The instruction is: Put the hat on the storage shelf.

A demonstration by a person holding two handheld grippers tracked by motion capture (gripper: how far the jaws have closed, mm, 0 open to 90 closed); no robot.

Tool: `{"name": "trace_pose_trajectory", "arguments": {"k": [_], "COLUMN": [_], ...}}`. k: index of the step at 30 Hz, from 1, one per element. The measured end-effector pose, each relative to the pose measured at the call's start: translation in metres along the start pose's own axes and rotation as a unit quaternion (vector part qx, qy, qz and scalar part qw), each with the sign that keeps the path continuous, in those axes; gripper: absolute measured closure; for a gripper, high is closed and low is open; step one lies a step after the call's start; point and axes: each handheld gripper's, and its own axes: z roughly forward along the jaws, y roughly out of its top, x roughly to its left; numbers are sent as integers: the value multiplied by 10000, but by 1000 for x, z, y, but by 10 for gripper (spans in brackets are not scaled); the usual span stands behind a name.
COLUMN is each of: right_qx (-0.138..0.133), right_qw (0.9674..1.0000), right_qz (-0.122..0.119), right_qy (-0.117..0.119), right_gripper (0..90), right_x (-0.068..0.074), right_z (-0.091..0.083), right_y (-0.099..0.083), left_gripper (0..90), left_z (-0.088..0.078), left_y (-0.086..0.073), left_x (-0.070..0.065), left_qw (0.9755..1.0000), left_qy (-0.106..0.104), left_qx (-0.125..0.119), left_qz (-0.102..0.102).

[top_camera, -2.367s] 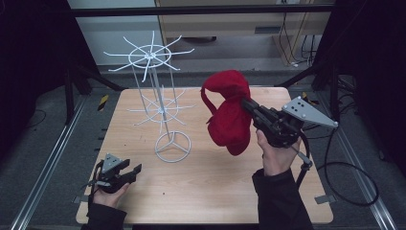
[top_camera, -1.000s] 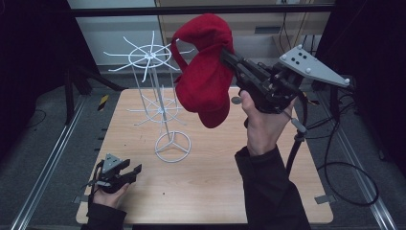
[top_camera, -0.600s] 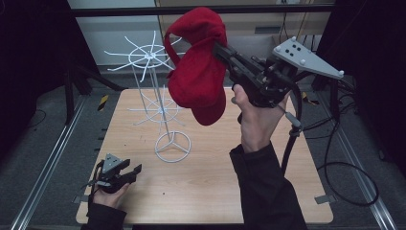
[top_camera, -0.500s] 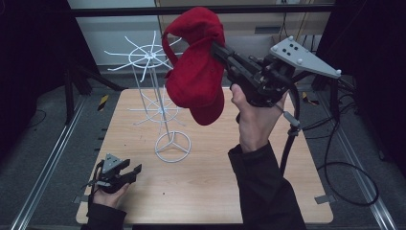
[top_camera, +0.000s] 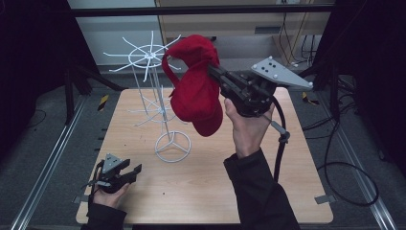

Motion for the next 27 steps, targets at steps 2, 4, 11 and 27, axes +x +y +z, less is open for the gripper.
{"name": "trace_pose_trajectory", "arguments": {"k": [2, 4, 11, 27], "right_qx": [72, 119, 351, 1120], "right_qw": [10000, 9999, 9993, 9936], "right_qz": [-6, 32, 108, 75], "right_qy": [-45, -57, -48, 97], "right_gripper": [879, 878, 873, 793], "right_x": [-2, -5, -13, -22], "right_z": [0, 0, 1, 14], "right_y": [-6, -13, -40, -85], "left_gripper": [452, 452, 451, 441], "left_z": [0, 0, 0, 1], "left_y": [0, 0, 0, 0], "left_x": [0, 0, 0, -1], "left_qw": [10000, 10000, 10000, 10000], "left_qy": [-1, -7, 2, 14], "left_qx": [7, 14, 16, 32], "left_qz": [2, -8, 7, 27]}}
